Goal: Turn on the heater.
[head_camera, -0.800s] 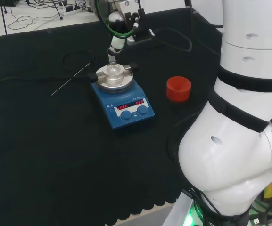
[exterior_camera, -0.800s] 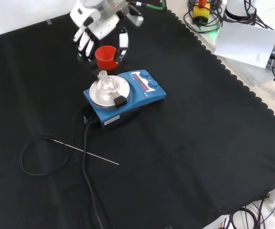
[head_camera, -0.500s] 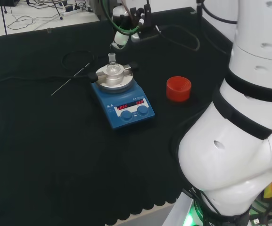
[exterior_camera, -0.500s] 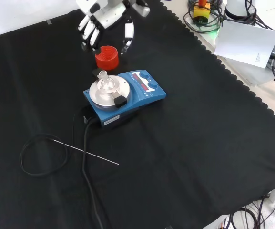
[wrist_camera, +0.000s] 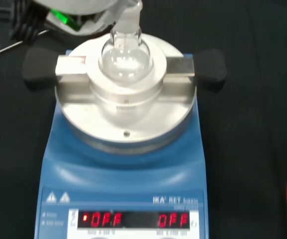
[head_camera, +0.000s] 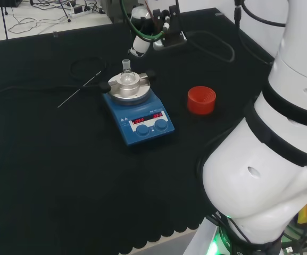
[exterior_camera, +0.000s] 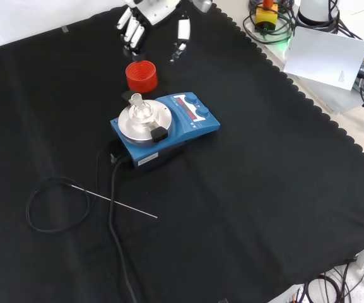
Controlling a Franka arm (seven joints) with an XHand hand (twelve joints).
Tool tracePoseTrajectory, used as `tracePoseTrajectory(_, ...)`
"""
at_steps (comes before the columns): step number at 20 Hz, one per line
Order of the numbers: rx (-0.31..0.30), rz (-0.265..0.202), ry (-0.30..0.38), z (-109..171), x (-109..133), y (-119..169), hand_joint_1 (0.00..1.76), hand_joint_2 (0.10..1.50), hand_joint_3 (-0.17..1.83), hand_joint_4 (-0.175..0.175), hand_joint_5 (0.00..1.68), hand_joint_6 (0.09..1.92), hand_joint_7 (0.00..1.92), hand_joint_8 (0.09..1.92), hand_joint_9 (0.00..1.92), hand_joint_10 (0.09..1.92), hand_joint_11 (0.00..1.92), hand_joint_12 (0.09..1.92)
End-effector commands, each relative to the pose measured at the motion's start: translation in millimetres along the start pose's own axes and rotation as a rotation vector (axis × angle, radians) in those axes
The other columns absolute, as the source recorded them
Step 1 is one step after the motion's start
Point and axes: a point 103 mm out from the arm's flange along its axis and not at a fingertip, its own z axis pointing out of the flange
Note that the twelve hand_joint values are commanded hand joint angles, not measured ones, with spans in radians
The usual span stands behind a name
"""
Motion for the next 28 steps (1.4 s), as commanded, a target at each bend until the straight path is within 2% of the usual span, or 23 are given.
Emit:
tracePoseTrajectory(1,0.048,0.051,0.004,30.1,-2.5,-54.8,0.92,0.65,0.63,-0.063,0.57,0.75,0.56,0.76,0.83,0.64,0.41,1.34)
tracePoseTrajectory(8,0.098,0.021,0.053,63.8,9.1,-70.0,0.95,0.64,0.68,-0.067,0.58,0.75,0.86,0.81,1.05,0.64,0.58,1.28)
tracePoseTrajectory(11,0.118,0.006,0.055,74.9,16.3,-75.2,0.95,0.64,0.68,-0.067,0.58,0.74,0.90,0.81,1.07,0.63,0.60,1.27)
tracePoseTrajectory(16,0.158,0.001,0.059,92.5,17.7,-80.1,1.01,0.66,0.68,-0.110,0.57,0.74,1.15,0.90,1.36,0.67,1.00,1.04)
tracePoseTrajectory(18,0.164,0.002,0.066,97.9,18.2,-81.5,1.05,0.67,0.67,-0.130,0.54,0.73,1.22,0.93,1.44,0.69,1.23,0.93)
tracePoseTrajectory(20,0.177,0.000,0.064,103.9,20.2,-82.3,1.07,0.68,0.66,-0.133,0.48,0.72,1.26,0.96,1.49,0.72,1.43,0.87)
tracePoseTrajectory(23,0.195,-0.008,0.065,114.6,24.9,-82.9,1.08,0.69,0.65,-0.131,0.45,0.70,1.30,0.98,1.55,0.75,1.58,0.88)
tracePoseTrajectory(28,0.229,-0.024,0.056,132.0,35.0,-82.9,1.10,0.70,0.66,-0.126,0.46,0.67,1.53,1.00,1.69,0.89,1.77,1.03)
